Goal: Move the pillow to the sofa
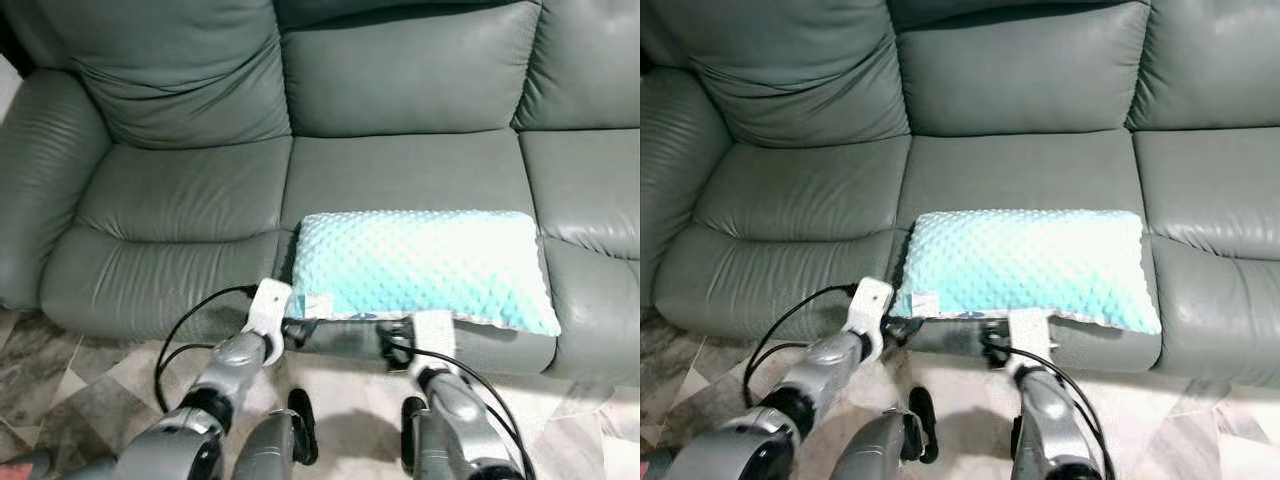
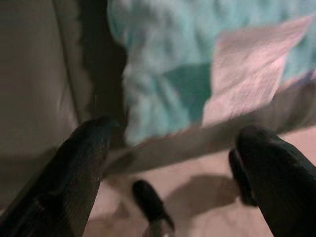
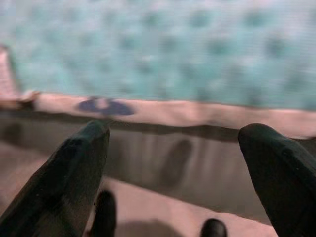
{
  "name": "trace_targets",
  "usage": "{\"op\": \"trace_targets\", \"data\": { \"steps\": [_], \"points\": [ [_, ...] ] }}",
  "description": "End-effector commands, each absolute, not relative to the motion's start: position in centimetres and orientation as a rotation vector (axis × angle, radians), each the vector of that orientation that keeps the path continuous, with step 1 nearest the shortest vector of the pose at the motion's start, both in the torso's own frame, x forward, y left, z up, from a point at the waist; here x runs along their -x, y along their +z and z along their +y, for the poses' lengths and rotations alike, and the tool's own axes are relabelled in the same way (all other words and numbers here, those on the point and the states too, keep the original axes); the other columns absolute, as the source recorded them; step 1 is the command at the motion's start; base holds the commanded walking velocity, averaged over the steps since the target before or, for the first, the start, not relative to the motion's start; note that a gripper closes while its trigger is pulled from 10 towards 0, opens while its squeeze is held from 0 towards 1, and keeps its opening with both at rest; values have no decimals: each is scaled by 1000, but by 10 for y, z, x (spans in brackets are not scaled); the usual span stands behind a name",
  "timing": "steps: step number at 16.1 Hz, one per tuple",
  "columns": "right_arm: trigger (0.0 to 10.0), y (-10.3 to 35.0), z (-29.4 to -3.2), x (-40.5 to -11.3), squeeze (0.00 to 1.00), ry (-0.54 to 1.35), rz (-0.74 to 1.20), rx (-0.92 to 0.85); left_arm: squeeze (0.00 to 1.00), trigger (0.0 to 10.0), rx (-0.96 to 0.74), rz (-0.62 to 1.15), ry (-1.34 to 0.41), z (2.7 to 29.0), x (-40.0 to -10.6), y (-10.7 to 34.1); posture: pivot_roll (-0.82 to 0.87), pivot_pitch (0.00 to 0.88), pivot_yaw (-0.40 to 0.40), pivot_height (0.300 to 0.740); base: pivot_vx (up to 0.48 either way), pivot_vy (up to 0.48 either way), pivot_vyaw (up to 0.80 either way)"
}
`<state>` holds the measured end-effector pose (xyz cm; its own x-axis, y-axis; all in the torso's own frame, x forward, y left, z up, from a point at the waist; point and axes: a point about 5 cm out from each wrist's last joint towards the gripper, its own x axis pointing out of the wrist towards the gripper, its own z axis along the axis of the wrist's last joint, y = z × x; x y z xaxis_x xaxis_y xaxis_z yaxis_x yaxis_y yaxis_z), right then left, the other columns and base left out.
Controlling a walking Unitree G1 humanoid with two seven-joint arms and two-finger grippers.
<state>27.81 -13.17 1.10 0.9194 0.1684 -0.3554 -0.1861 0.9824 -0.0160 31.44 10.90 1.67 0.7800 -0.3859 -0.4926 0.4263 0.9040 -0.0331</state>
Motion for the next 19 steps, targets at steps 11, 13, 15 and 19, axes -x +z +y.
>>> {"op": "trace_targets", "data": {
  "steps": [11,13,15,19],
  "points": [
    [10000,17,-125,-249,0,279,519,2,0,10000,-48,732,-496,89,-272,-25,-128,228,163,740,0,0,0],
    [10000,34,-119,-241,0,281,504,-55,0,10000,-14,741,-474,78,-268,-27,-141,265,158,740,0,0,0],
    [10000,39,-118,-237,0,282,508,-65,0,10000,-9,750,-465,77,-266,-28,-150,283,157,740,0,0,0],
    [10000,57,-120,-208,0,279,559,-88,0,10000,84,799,-317,75,-257,-37,-198,335,150,740,0,0,0]
  ]
}}
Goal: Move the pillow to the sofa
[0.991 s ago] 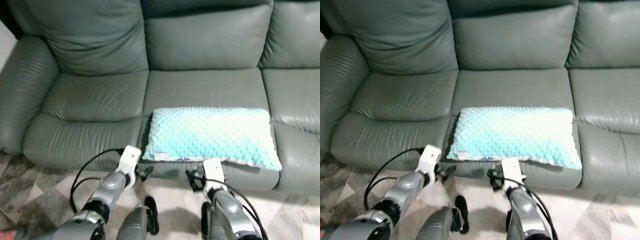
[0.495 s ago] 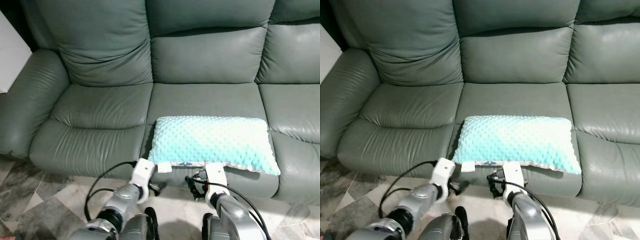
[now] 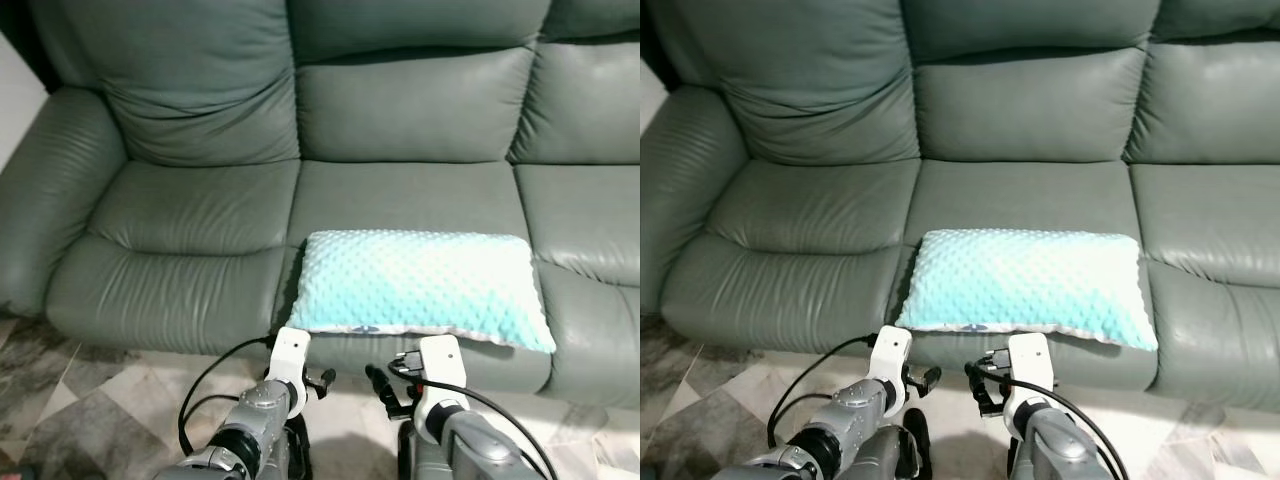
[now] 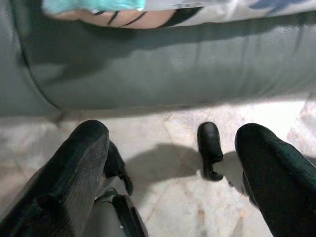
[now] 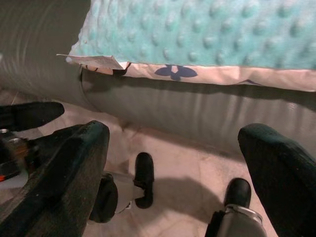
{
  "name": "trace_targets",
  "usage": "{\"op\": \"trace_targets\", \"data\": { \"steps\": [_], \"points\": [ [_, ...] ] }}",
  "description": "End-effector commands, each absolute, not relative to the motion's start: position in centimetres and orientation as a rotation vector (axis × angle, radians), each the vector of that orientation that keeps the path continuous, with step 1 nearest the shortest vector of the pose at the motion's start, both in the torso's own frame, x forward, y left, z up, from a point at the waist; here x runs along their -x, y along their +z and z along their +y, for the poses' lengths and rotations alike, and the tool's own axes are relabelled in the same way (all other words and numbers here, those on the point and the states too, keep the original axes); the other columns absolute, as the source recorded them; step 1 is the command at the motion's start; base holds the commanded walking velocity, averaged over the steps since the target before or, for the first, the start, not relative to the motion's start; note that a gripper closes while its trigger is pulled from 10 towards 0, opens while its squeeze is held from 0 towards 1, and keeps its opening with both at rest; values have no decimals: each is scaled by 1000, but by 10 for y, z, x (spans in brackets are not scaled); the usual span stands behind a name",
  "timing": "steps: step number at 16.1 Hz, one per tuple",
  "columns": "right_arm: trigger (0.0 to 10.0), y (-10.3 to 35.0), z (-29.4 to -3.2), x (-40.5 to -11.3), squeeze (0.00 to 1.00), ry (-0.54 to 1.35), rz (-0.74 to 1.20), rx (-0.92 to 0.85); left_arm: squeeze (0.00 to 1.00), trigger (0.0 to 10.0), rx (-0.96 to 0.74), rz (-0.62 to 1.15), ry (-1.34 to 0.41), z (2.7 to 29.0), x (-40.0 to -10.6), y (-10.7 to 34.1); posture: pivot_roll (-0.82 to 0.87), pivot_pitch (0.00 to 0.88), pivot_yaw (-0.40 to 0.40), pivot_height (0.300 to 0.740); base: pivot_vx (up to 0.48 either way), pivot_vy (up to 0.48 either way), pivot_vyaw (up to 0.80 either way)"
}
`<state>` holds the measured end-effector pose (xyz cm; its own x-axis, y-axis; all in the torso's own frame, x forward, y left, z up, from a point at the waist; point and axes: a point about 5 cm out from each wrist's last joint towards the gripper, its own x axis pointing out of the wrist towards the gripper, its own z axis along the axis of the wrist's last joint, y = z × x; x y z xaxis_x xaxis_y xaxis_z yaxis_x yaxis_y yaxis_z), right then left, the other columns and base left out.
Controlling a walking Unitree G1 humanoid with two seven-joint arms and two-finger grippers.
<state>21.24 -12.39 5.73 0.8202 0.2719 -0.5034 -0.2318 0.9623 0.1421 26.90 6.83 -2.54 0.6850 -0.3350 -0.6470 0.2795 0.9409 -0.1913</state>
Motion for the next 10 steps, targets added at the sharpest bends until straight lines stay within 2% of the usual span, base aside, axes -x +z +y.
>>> {"op": "trace_targets", "data": {
  "steps": [1,3,4,10],
  "points": [
    [10000,60,-120,-207,0,280,561,-97,0,10000,103,802,-293,74,-258,-36,-203,339,150,740,0,0,0],
    [10000,68,-117,-203,0,296,562,-130,0,10000,172,791,-260,65,-262,-32,-217,351,148,740,0,0,0],
    [10000,72,-117,-202,0,301,548,-133,0,10000,188,762,-307,52,-267,-24,-219,354,149,740,0,0,0],
    [10000,86,-114,-203,0,290,519,-146,0,10000,168,654,-351,17,-291,9,-224,369,155,740,0,0,0]
  ]
}}
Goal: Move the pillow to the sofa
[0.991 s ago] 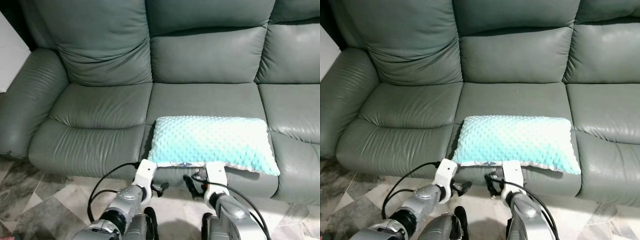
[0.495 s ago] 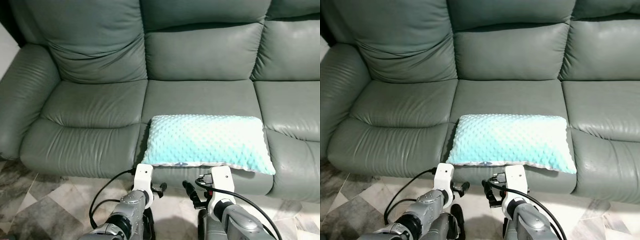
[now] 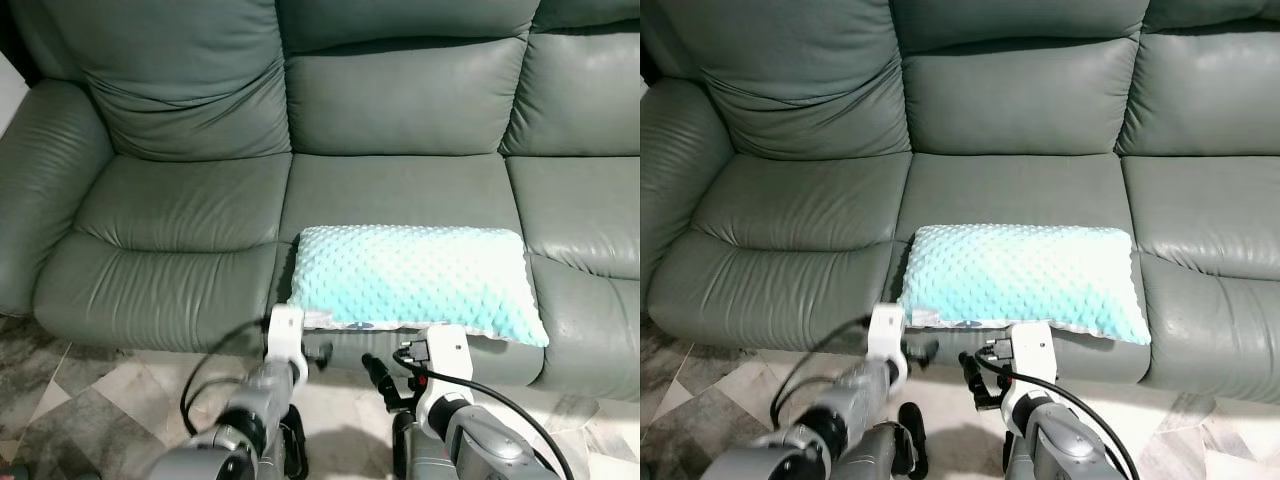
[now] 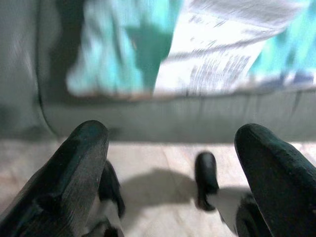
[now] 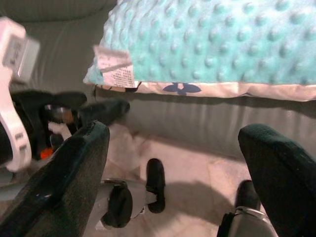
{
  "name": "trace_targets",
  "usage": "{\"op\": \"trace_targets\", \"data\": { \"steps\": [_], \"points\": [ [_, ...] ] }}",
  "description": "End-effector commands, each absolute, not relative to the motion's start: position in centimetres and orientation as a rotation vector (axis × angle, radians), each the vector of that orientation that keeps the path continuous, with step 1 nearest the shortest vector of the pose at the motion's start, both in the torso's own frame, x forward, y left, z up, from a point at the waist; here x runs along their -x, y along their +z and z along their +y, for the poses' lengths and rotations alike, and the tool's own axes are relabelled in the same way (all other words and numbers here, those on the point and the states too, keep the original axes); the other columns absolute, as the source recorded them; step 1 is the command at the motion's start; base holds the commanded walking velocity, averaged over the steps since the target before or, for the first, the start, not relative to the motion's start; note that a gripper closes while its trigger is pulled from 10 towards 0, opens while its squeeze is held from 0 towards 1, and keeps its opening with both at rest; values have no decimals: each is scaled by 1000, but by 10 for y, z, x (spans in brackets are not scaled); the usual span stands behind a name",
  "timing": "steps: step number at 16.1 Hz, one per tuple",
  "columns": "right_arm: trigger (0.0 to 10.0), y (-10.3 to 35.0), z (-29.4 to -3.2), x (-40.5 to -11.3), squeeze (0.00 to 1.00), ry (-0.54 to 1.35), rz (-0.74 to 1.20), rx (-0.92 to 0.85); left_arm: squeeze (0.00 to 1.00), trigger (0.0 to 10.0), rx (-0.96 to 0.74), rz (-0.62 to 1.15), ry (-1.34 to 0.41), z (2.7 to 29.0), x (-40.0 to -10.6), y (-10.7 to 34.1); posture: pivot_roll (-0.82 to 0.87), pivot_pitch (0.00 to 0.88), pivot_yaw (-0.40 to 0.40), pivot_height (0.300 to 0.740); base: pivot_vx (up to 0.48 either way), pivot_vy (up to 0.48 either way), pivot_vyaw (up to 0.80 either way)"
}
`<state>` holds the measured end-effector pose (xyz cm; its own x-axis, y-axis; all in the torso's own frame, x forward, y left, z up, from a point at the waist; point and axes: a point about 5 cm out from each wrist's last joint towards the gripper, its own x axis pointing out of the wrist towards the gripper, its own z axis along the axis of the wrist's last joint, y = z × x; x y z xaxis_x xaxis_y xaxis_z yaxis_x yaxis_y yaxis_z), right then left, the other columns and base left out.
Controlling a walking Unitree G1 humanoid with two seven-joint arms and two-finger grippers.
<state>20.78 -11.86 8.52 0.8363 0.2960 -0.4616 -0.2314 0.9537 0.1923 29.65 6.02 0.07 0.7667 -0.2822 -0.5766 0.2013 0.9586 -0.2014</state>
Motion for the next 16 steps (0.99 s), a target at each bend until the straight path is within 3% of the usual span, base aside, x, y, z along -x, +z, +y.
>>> {"op": "trace_targets", "data": {
  "steps": [1,4,9,12,16],
  "points": [
    [10000,92,-114,-205,0,282,489,-161,0,10000,154,629,-361,11,-294,15,-221,371,157,740,0,0,0],
    [10000,113,-107,-214,0,312,350,-226,0,10000,136,538,-472,-12,-304,40,-208,378,160,740,0,0,0],
    [10000,115,-104,-219,0,318,330,-228,0,10000,179,483,-519,-26,-311,58,-191,381,165,740,0,0,0],
    [10000,117,-104,-221,0,314,317,-234,0,10000,131,487,-528,-20,-308,50,-187,380,166,740,0,0,0],
    [10000,115,-103,-226,0,316,310,-234,0,10000,106,483,-525,9,-311,39,-153,366,164,740,0,0,0]
  ]
}}
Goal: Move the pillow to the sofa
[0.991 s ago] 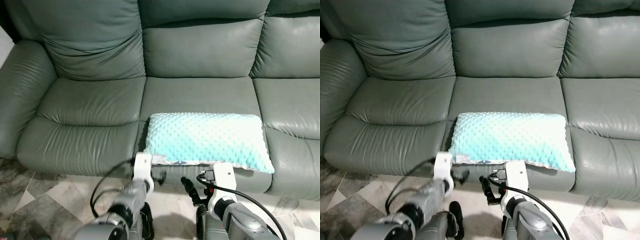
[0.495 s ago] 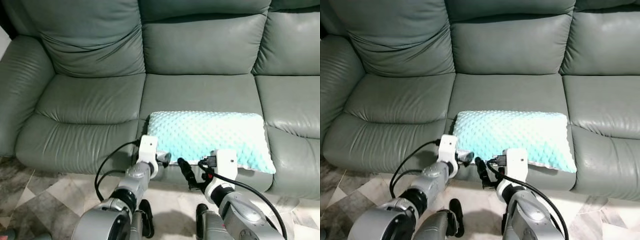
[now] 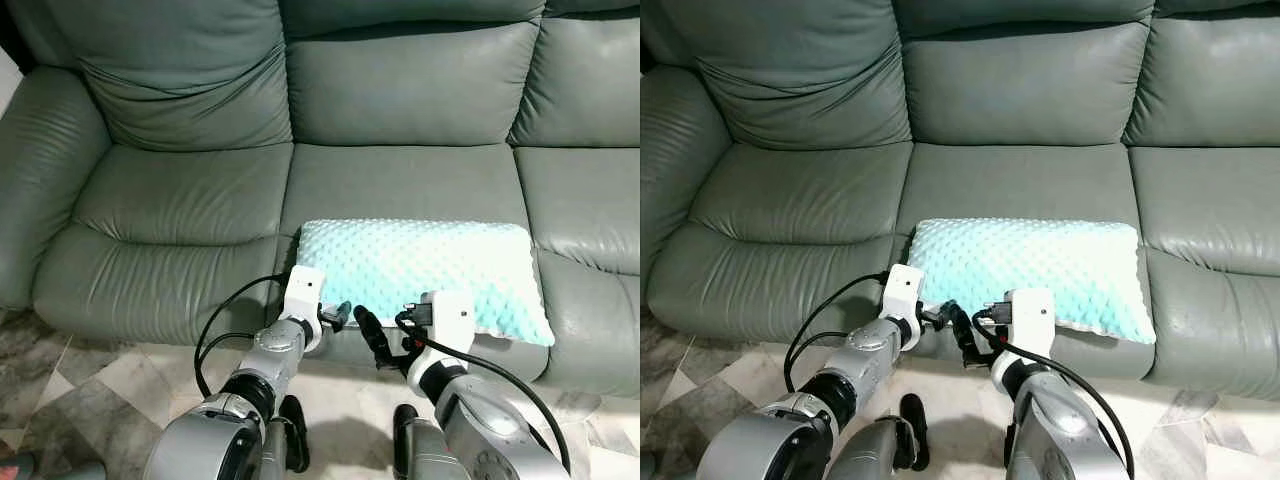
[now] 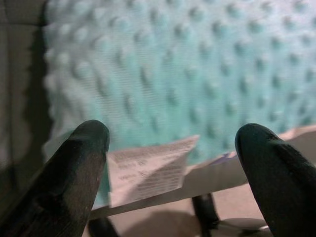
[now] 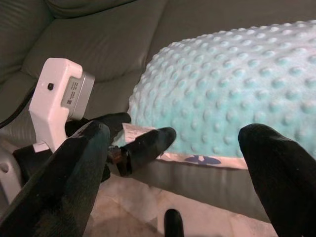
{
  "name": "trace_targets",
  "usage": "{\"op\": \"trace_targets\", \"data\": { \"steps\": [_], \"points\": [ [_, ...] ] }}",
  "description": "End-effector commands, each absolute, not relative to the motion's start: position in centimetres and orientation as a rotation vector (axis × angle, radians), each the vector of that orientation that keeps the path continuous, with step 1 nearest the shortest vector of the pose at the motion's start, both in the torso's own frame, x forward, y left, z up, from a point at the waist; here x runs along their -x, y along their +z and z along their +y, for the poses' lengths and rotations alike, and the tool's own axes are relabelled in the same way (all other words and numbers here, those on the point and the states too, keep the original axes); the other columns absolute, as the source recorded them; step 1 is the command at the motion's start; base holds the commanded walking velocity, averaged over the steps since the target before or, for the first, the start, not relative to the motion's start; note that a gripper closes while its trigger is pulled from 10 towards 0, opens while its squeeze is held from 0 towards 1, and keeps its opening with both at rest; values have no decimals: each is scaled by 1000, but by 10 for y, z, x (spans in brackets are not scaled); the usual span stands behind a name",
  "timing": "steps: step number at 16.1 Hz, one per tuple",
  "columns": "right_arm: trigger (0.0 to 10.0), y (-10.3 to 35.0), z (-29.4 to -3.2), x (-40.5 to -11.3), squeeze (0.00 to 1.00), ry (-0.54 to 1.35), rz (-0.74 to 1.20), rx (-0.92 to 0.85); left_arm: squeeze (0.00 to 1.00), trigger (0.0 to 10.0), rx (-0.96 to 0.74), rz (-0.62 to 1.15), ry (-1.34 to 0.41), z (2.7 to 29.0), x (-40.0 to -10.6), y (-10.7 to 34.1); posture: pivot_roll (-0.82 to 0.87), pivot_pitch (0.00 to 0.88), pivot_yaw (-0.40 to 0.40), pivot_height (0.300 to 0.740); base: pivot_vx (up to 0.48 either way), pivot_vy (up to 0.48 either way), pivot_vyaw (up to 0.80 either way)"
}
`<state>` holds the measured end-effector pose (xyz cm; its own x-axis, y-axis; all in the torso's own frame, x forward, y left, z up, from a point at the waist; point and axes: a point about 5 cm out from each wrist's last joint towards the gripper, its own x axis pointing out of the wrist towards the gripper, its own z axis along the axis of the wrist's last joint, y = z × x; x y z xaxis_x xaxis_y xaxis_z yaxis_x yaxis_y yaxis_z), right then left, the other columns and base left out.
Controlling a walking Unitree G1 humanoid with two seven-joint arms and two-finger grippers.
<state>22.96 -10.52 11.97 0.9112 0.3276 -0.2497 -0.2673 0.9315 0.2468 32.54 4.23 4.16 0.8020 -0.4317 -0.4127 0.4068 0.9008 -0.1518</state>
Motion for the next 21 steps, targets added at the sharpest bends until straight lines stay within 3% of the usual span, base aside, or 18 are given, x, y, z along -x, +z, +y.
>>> {"op": "trace_targets", "data": {
  "steps": [1,4,6,8,11,12,14,15,17,21],
  "points": [
    [10000,118,-98,-232,0,331,296,-242,0,10000,122,482,-516,29,-313,33,-140,358,164,740,0,0,0],
    [10000,111,-93,-237,0,379,337,-219,0,10000,66,439,-499,61,-311,25,-105,341,163,740,0,0,0],
    [10000,98,-101,-239,0,387,365,-186,0,10000,-13,370,-436,110,-304,19,-64,316,162,740,0,0,0],
    [10000,93,-106,-242,0,367,379,-159,0,10000,-22,354,-424,125,-299,19,-59,308,162,740,0,0,0],
    [10000,69,-116,-254,0,379,445,-100,0,10000,-91,322,-431,168,-267,29,-9,258,150,740,0,0,0],
    [10000,62,-114,-255,0,420,470,-89,0,10000,-101,313,-435,172,-260,34,5,252,149,740,0,0,0],
    [10000,27,-113,-258,0,604,609,192,0,10000,-118,308,-467,183,-230,51,69,242,152,740,0,0,0],
    [10000,23,-111,-260,0,642,617,230,0,10000,-121,309,-472,185,-224,53,77,242,152,740,0,0,0],
    [10000,28,-88,-283,0,798,546,248,0,10000,-167,388,-450,204,-187,56,144,242,160,740,0,0,0],
    [10000,43,-57,-303,0,955,414,254,0,10000,-179,457,-390,216,-163,65,214,257,159,740,0,0,0]
  ]
}}
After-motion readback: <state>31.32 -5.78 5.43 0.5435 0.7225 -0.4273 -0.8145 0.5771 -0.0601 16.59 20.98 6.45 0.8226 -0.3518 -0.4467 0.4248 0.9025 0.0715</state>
